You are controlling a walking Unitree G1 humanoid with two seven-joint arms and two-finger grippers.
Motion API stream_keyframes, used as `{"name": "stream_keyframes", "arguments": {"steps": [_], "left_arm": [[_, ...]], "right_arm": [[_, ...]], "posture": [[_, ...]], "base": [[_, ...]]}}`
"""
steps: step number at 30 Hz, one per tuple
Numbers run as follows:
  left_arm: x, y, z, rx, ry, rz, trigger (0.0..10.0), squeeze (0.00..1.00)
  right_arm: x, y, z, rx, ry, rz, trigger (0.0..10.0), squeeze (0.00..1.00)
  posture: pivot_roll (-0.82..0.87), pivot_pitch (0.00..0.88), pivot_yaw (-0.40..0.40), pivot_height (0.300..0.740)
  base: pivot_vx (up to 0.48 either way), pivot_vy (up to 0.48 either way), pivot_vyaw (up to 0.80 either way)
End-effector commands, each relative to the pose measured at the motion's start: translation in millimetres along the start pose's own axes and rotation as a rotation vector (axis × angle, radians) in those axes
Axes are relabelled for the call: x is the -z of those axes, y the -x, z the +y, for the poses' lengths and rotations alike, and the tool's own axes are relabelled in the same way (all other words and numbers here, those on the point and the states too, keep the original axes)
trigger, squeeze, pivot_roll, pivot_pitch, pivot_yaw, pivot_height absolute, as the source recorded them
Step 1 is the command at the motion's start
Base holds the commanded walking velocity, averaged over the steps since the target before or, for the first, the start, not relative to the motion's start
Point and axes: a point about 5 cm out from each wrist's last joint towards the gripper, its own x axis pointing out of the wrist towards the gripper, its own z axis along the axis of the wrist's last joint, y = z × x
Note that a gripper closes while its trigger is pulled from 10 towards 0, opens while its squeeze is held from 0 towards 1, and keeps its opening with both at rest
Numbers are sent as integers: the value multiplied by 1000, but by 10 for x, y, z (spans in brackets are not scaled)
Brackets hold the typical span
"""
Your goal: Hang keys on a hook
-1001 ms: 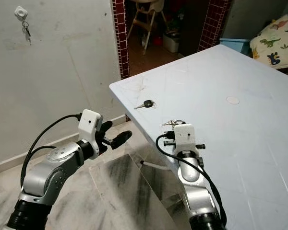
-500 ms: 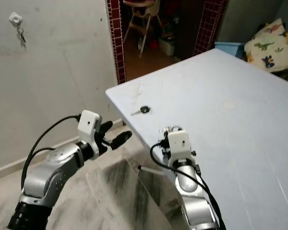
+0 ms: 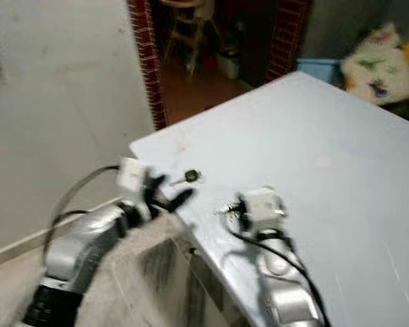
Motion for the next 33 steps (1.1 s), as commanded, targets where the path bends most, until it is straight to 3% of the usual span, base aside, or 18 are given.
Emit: {"name": "stream_keyframes", "arguments": {"steps": [1, 12, 20, 25, 27, 28, 29, 33], "left_arm": [[-9, 29, 55, -30, -6, 2, 10000, 0], [37, 26, 73, -75, -20, 19, 10000, 0], [110, 44, 48, -90, -12, 26, 10000, 0], [124, 35, 23, -86, -4, 27, 10000, 0], [131, 20, 11, -82, -5, 29, 10000, 0], [131, 17, 8, -81, -6, 29, 10000, 0], [130, 11, 3, -79, -6, 28, 10000, 0], [127, 4, -4, -76, -6, 28, 10000, 0]], "right_arm": [[-55, 4, 74, -23, 2, -19, 10000, 1000], [-74, 4, 48, -55, 21, -4, 10000, 1000], [-47, 32, -164, -73, 85, 80, 10000, 1000], [-16, 56, -147, -105, 75, 151, 10000, 1000], [-40, 39, -38, -144, 59, 164, 10000, 220], [-48, 34, -15, -153, 54, 166, 10000, 220], [-65, 21, 17, -156, 44, 168, 10000, 0], [-80, -11, 110, -174, 27, 172, 10000, 0]], "posture": [[102, 0, 20, 740], [101, 0, 10, 740], [88, 0, -15, 740], [81, 0, -19, 740], [77, 0, -20, 740], [77, 0, -20, 740], [79, 0, -21, 740], [80, 0, -22, 740]], "base": [[0, 0, 0], [0, 0, 0], [0, 0, 0], [0, 0, 0], [0, 0, 0], [0, 0, 0], [0, 0, 0], [0, 0, 0]]}}
